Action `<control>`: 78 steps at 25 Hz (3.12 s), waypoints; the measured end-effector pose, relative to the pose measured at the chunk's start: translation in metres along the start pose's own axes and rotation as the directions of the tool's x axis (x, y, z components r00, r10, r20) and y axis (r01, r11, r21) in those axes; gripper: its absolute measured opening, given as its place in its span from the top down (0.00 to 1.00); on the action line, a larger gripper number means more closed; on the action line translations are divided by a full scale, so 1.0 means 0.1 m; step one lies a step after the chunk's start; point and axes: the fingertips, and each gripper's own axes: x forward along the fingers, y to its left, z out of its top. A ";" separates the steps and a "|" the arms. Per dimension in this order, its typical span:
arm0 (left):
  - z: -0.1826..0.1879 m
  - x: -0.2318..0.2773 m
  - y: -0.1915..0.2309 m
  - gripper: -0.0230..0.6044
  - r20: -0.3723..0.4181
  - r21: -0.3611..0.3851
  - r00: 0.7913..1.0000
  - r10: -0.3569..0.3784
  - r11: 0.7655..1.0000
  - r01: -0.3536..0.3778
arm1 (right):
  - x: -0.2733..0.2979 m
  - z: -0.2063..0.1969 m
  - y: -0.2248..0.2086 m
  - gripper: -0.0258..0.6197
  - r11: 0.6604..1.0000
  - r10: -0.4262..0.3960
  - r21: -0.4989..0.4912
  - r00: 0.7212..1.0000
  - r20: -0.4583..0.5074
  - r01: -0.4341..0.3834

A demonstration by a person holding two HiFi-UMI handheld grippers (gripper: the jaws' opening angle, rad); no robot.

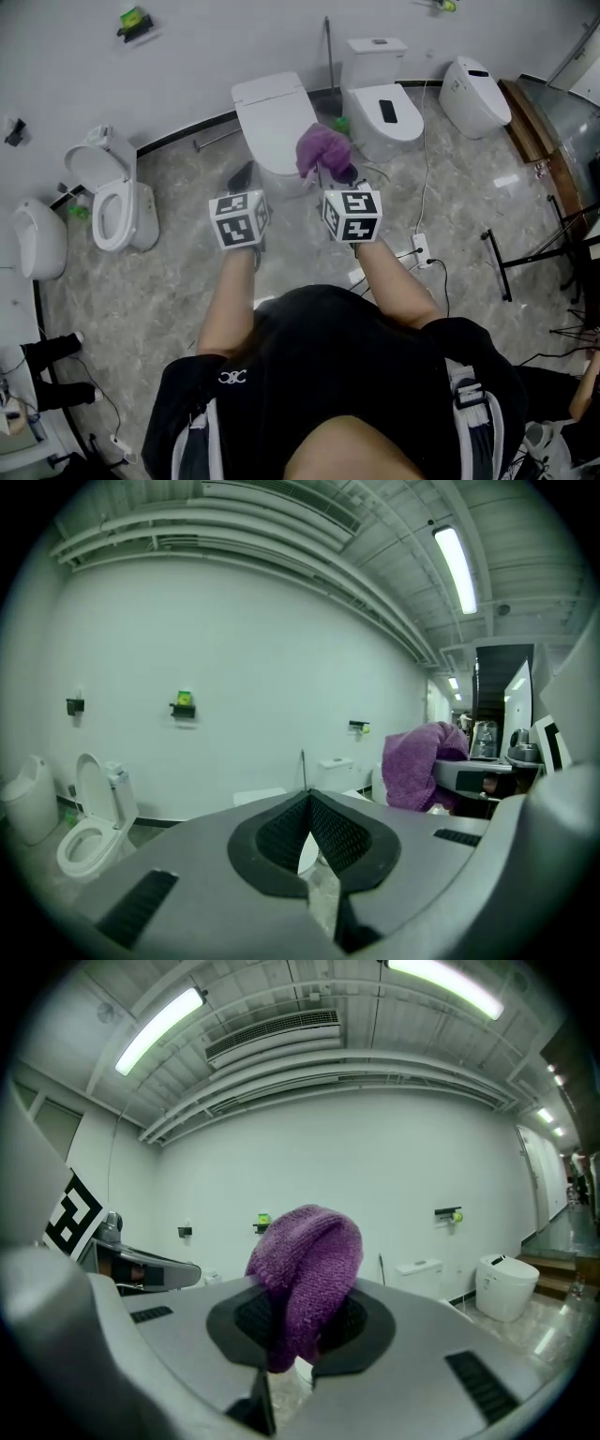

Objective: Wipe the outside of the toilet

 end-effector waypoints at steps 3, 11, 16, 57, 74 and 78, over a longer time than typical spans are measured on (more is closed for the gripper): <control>0.03 0.20 0.19 0.95 -0.004 0.002 1.000 -0.007 1.000 0.007 | 0.25 -0.05 0.02 0.86 1.000 -0.010 0.007 1.000 -0.006 0.010; 0.01 0.55 0.53 0.95 -0.027 -0.017 1.000 -0.013 1.000 0.012 | 0.73 -0.12 0.06 0.86 1.000 -0.017 0.013 1.000 -0.024 0.017; 0.04 0.79 0.63 0.95 -0.028 -0.012 1.000 -0.001 1.000 0.000 | 1.06 -0.16 -0.01 0.86 1.000 -0.001 0.019 1.000 -0.027 0.002; 0.83 4.73 2.63 0.95 -0.204 -0.097 0.955 0.215 0.966 -0.238 | 6.29 -0.23 -0.84 0.86 0.937 0.325 -0.060 0.923 -0.205 -0.343; 0.01 5.71 4.39 0.95 -0.292 -0.158 0.956 0.016 0.985 -0.064 | 7.97 -1.61 0.16 0.86 0.937 0.189 -0.187 0.878 -0.440 -0.296; -0.42 6.04 4.76 0.95 -0.316 -0.193 0.949 0.002 0.979 -0.066 | 8.44 -2.16 0.27 0.86 0.912 0.184 -0.227 0.835 -0.518 -0.342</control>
